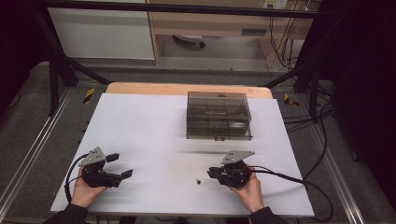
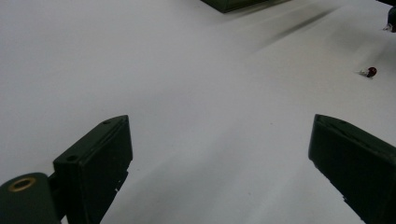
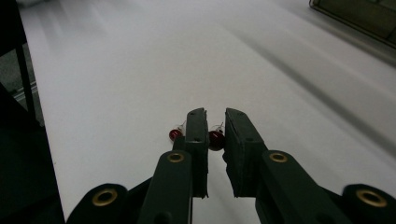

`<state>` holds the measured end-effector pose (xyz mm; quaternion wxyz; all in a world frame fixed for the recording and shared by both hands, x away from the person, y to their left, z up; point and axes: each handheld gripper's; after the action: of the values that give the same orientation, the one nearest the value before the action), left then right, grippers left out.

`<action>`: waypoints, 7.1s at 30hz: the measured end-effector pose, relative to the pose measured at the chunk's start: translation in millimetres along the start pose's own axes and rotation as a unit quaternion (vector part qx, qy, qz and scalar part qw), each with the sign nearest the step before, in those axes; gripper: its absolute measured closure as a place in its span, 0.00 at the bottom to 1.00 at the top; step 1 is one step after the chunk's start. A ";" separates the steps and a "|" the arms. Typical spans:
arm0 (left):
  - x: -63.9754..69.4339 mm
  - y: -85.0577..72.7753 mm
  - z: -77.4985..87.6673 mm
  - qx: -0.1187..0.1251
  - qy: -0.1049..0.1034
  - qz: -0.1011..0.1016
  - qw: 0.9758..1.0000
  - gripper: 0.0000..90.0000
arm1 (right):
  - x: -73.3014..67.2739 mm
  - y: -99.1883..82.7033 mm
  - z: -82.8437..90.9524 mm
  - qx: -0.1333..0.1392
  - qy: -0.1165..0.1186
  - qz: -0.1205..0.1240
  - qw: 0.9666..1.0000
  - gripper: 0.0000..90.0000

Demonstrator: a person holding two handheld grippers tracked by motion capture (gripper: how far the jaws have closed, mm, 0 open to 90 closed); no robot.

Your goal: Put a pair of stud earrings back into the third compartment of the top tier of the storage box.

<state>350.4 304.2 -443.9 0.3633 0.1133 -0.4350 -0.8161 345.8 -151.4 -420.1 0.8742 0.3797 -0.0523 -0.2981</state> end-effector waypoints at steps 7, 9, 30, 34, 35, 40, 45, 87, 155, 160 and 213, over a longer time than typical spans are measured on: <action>0.0 -0.4 0.2 0.000 0.001 0.000 1.000 0.07 | 2.9 4.2 12.0 0.012 -0.005 -0.010 1.000 0.89; 0.1 -0.4 0.2 0.000 0.000 0.000 1.000 0.07 | 5.5 6.8 17.8 0.016 -0.009 -0.014 1.000 0.89; 0.4 -0.7 -0.4 -0.002 0.000 -0.001 1.000 0.07 | 30.7 24.9 51.2 0.058 -0.042 -0.044 0.996 0.89; 0.2 -0.7 -0.6 -0.002 0.000 -0.001 1.000 0.07 | 36.6 28.1 57.1 0.062 -0.050 -0.050 0.996 0.89; 0.2 -0.8 -0.5 -0.002 0.000 -0.001 1.000 0.07 | 37.9 29.0 58.3 0.063 -0.051 -0.052 0.995 0.89; 0.2 -0.8 -0.2 -0.001 0.000 -0.001 1.000 0.07 | 46.3 38.9 65.9 0.068 -0.064 -0.054 0.994 0.89; 0.2 -0.7 -0.2 -0.002 0.000 -0.001 1.000 0.07 | 53.0 46.0 67.2 0.069 -0.074 -0.058 0.993 0.89; 0.3 -0.9 -0.3 -0.002 0.000 -0.001 1.000 0.07 | 101.4 39.4 68.2 0.074 -0.145 -0.113 0.980 0.48; 0.8 -0.9 -0.8 -0.005 0.002 -0.002 1.000 0.07 | -13.7 3.5 -31.7 -0.005 -0.023 -0.039 0.999 0.15; 0.9 -0.8 -1.0 -0.005 0.002 -0.002 1.000 0.07 | -19.7 3.5 -38.5 -0.019 -0.019 -0.024 0.999 0.27; 1.1 -0.8 -0.6 -0.005 0.003 -0.002 1.000 0.07 | -23.4 4.2 -41.2 -0.042 0.004 -0.003 0.999 0.89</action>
<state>349.6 303.4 -444.8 0.3633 0.1147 -0.4295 -0.8187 341.8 -109.9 -443.1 0.8887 0.3441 -0.0348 -0.3009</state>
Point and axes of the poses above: each handheld gripper's, and its own axes: z roughly backward along the jaws, y roughly out of its top, x roughly to its right, and after that the axes turned 6 degrees about -x, right-handed
